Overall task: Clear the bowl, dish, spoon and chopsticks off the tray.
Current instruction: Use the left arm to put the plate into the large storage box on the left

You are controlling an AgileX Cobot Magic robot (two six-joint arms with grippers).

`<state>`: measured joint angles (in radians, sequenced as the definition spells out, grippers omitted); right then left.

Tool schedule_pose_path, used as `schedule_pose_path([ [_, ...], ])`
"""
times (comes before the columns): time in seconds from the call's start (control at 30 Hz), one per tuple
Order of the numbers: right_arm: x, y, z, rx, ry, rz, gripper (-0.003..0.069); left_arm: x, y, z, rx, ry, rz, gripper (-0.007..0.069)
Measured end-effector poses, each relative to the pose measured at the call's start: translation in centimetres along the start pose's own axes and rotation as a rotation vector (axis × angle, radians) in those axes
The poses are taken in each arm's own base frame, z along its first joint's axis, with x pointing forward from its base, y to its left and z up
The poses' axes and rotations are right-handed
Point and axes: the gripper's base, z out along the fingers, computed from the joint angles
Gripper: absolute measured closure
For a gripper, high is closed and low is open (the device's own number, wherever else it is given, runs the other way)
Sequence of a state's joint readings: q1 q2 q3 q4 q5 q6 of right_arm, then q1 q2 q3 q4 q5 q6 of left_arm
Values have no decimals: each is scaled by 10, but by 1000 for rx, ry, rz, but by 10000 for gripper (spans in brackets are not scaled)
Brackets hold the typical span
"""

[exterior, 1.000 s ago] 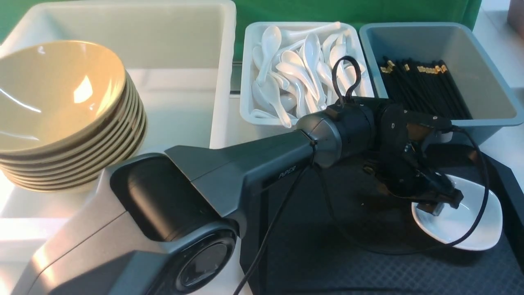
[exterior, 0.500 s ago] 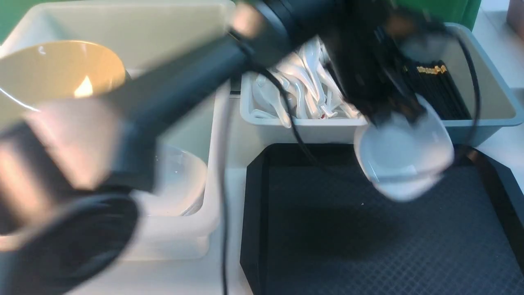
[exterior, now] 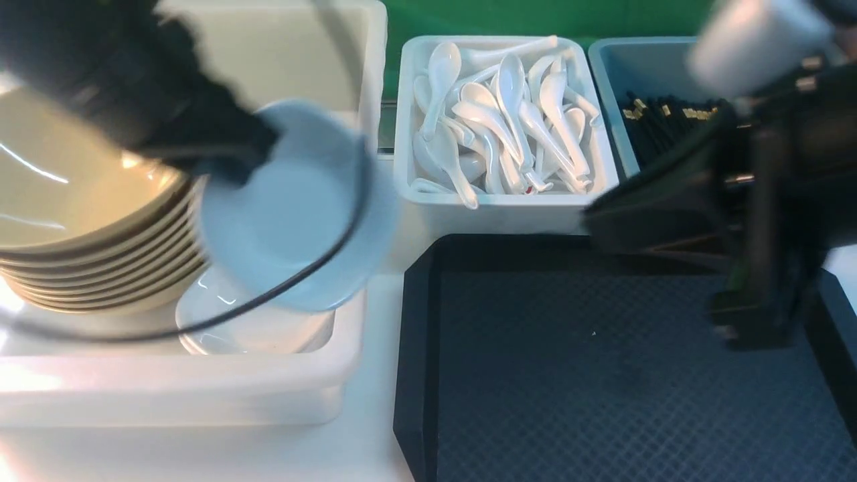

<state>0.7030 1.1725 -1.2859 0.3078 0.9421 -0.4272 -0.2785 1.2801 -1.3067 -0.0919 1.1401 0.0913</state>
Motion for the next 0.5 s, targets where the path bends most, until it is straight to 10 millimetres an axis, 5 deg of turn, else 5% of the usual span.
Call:
schedule_pose_path([
  [0.2,-17,19,35,-95,25,-83,617,27,36,11,-59,14,-122,623],
  [0.5,-17,27,47,-136,67,-106,615,13,38,50,-7,28,5,615],
])
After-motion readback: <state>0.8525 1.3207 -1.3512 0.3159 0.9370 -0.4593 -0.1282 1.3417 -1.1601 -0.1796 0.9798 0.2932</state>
